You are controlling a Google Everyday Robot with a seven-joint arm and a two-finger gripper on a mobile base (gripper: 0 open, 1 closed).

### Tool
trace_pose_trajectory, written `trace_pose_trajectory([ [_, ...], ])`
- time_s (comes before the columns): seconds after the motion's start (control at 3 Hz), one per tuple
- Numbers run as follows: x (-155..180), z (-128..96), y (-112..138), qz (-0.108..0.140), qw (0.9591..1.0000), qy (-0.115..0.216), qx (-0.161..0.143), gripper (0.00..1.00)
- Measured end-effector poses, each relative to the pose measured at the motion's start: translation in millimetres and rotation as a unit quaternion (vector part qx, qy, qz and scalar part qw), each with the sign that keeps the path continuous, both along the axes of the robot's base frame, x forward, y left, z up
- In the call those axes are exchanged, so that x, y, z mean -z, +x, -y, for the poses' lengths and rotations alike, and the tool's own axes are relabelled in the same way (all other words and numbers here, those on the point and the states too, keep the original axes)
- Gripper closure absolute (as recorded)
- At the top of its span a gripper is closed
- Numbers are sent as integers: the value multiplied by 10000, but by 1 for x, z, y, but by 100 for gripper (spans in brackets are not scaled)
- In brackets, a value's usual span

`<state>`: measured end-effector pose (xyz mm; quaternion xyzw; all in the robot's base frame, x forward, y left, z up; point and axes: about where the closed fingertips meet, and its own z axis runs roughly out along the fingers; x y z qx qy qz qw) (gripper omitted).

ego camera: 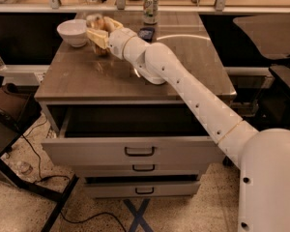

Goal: Move orange can near white bowl

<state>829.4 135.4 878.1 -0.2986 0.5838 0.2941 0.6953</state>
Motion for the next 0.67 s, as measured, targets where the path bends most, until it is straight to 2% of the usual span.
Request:
trace_pose_trajectory([
  [0.33, 0, -2, 0, 1, 10000, 1, -12, 0],
  [0.67, 0, -2, -1, 1, 10000, 1, -13, 0],
])
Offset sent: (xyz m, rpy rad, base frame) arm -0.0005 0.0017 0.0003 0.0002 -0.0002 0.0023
